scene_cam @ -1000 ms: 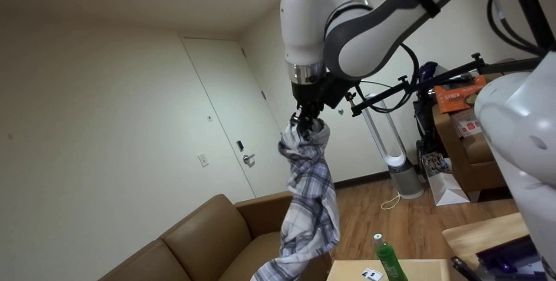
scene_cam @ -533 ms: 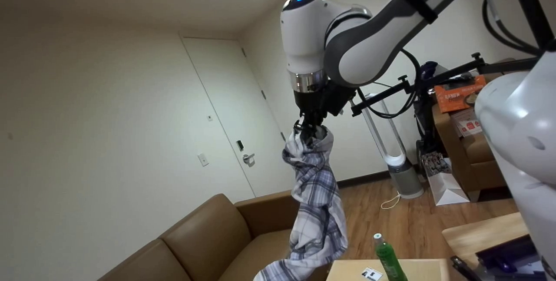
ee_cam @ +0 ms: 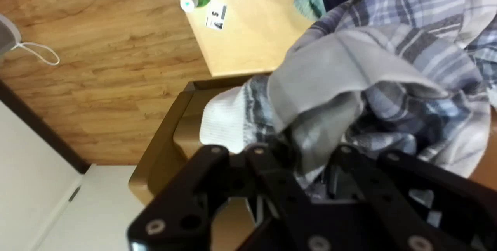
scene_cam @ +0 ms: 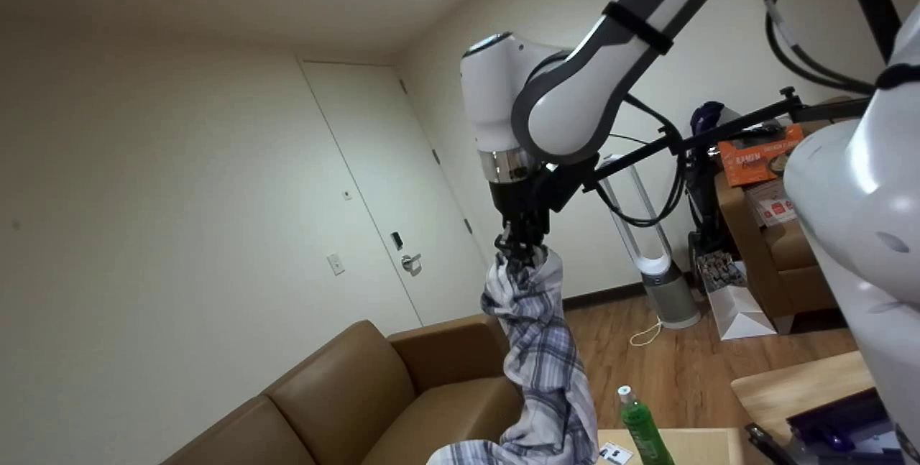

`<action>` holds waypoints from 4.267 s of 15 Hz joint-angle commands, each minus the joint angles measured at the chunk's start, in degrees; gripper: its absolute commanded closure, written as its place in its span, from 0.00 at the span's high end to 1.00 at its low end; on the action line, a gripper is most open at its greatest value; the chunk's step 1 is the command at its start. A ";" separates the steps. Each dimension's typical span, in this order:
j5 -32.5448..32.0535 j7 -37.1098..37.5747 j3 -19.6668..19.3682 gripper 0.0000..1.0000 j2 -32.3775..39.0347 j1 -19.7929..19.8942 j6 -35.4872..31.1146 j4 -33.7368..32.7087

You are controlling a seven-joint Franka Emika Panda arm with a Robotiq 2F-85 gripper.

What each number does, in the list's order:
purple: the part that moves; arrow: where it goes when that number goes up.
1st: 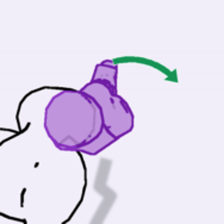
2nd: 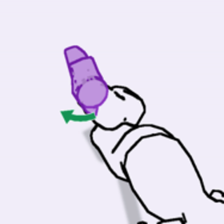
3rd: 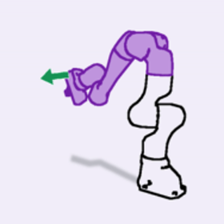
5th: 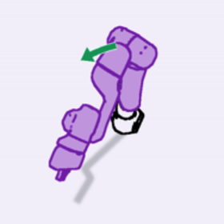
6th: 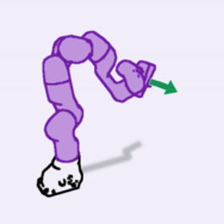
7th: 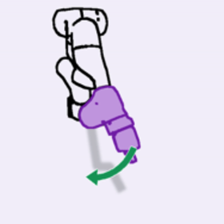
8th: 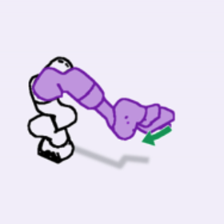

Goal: Remove the shirt from the laundry bag

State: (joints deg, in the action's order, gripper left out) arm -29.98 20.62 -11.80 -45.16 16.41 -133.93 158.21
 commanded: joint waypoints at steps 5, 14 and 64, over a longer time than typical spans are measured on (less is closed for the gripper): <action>4.63 -2.62 -0.24 0.15 17.16 -1.21 -0.48 -2.80; 11.72 -0.09 1.18 0.06 38.99 -3.00 -5.12 -10.52; 19.24 -47.05 4.82 1.00 64.56 3.56 16.22 -49.56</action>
State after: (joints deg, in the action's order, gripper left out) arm -8.47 -27.12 -7.35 25.97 24.57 -112.89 98.01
